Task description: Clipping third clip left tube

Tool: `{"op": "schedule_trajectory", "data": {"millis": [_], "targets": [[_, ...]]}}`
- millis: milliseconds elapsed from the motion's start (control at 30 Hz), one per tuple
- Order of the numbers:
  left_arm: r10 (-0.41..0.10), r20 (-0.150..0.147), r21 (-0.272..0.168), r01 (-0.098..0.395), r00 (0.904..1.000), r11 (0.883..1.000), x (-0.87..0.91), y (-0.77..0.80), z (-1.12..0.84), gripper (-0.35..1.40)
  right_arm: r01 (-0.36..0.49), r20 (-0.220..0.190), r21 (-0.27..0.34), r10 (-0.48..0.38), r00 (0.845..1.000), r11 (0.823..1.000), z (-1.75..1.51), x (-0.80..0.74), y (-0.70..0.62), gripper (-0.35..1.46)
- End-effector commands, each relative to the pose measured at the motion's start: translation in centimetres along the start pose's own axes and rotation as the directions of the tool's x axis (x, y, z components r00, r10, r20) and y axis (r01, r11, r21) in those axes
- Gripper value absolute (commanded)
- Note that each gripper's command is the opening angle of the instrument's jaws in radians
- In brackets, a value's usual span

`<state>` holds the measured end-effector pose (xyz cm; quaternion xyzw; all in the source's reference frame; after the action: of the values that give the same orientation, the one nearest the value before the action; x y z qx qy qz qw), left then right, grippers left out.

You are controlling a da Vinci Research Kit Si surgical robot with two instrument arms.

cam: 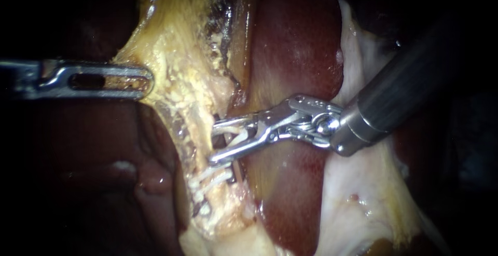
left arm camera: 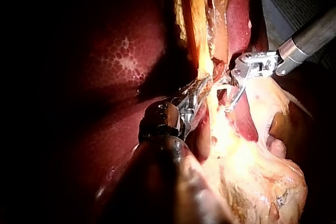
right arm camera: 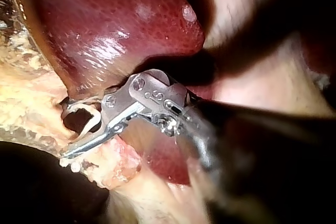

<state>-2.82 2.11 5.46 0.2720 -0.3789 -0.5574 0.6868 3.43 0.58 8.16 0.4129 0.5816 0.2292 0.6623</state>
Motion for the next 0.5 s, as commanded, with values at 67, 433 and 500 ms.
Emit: {"op": "schedule_trajectory", "data": {"millis": [67,433,500], "targets": [[0.000,0.000,0.000,0.000,1.0000,1.000,0.00,0.00,0.00,-0.35,0.001,0.013,0.025,-0.001,1.000,1.000,0.00,-0.03,-0.05,0.58],[0.000,0.000,0.000,0.000,1.0000,1.000,0.00,0.00,0.00,-0.35,0.004,0.017,0.120,-0.006,1.000,0.993,0.15,-0.06,-0.34,0.58],[0.000,0.000,0.000,0.000,1.0000,1.000,0.00,0.00,0.00,-0.35,0.005,0.015,0.132,-0.007,1.000,0.991,0.16,-0.06,-0.37,0.58]]}}
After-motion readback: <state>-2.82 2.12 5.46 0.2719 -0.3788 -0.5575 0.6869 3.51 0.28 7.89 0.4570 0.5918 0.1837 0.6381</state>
